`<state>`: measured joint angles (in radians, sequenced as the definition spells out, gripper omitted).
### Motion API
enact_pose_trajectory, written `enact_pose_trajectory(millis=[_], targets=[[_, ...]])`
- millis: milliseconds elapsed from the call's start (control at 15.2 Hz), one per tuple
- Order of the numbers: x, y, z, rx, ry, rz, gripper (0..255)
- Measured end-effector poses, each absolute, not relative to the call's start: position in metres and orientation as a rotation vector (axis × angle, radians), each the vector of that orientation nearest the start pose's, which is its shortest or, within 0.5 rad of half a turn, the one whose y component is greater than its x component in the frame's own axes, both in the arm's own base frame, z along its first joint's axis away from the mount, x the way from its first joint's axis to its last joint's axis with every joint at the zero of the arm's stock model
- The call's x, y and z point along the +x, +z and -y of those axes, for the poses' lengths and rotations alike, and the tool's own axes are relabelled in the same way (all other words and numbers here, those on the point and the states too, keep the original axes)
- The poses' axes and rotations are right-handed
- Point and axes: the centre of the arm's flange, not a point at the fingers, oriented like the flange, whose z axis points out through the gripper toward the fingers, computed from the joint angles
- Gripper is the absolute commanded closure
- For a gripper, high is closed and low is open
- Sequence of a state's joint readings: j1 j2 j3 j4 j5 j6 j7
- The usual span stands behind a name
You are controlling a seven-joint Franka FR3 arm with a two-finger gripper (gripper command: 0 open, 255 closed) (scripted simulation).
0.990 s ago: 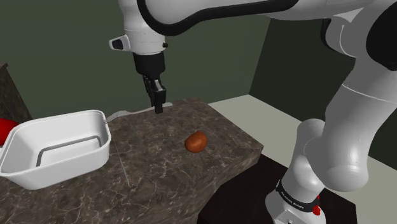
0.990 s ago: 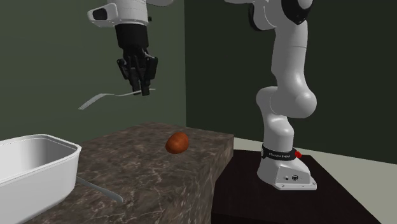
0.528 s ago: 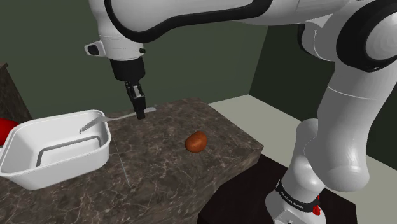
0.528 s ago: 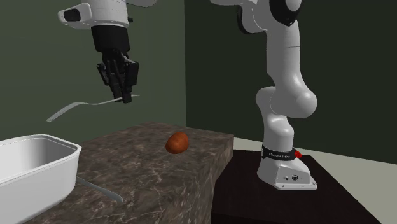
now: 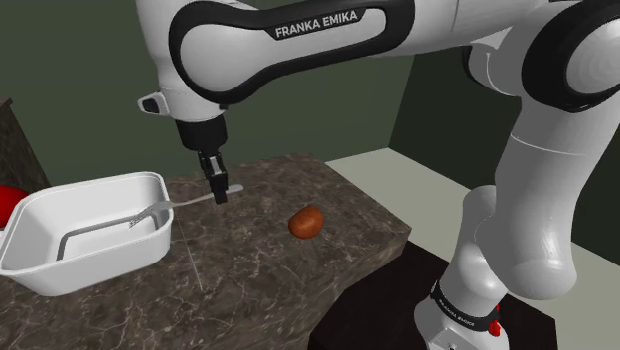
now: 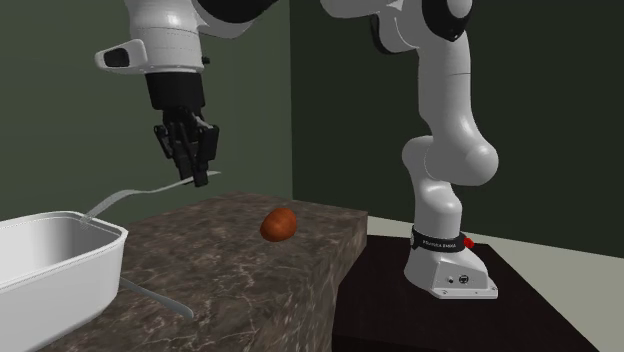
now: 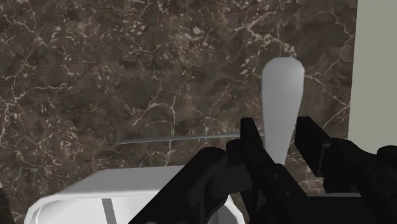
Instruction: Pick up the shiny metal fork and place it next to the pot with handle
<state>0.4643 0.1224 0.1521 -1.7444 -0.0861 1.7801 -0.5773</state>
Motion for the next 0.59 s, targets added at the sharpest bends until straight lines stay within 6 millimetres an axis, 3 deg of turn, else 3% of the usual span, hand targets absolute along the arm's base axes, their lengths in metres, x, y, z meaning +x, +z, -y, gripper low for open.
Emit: enact_pose_trajectory(millis=[594], targets=[[0.486,0.444,-0.331,-2.633,0.132,1.828,255]])
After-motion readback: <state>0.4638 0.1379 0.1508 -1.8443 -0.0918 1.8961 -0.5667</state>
